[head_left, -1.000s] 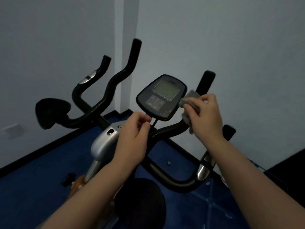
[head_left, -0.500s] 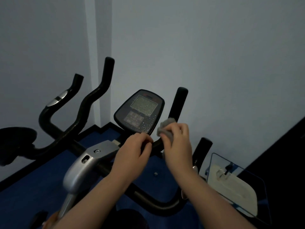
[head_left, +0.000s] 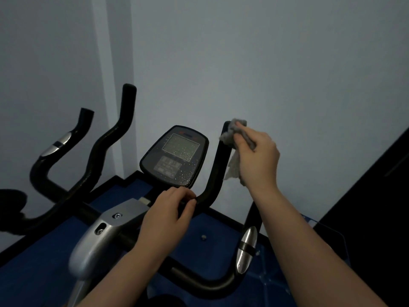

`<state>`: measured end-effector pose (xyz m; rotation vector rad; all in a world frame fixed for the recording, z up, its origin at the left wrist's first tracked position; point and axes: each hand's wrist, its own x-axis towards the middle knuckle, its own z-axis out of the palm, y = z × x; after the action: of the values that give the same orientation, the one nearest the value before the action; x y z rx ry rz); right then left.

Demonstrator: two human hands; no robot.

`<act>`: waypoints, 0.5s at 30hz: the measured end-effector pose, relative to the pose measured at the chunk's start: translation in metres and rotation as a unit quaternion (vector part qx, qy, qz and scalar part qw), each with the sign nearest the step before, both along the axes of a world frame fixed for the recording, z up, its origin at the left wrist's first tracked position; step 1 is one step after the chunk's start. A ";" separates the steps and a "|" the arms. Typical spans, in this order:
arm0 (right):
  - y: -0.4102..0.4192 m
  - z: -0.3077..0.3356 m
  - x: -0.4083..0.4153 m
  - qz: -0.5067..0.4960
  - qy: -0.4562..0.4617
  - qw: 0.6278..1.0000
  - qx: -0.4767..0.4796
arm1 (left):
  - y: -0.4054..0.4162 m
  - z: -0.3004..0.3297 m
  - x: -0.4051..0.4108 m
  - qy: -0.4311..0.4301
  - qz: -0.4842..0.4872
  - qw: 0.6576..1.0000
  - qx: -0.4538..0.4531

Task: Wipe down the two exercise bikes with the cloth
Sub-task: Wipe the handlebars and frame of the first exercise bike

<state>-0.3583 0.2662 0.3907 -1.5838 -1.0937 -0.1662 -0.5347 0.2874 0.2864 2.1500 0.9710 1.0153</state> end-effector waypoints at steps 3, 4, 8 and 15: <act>0.014 0.016 0.003 -0.020 0.049 0.998 0.027 | 0.000 0.000 0.000 0.001 0.003 1.000 0.008; 0.021 0.018 0.001 -0.019 0.054 0.998 0.029 | 0.000 0.000 0.001 0.001 0.005 1.000 0.010; 0.016 -0.037 -0.025 -0.065 0.117 0.991 0.013 | 0.000 0.001 0.001 0.009 0.007 1.000 0.014; 0.010 -0.030 -0.012 -0.076 0.109 0.991 0.014 | 0.000 0.002 0.002 0.010 0.009 1.000 0.009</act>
<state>-0.3699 0.2767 0.3606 -1.6196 -0.7985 -0.1060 -0.5330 0.2870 0.2889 2.1734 0.9957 1.0162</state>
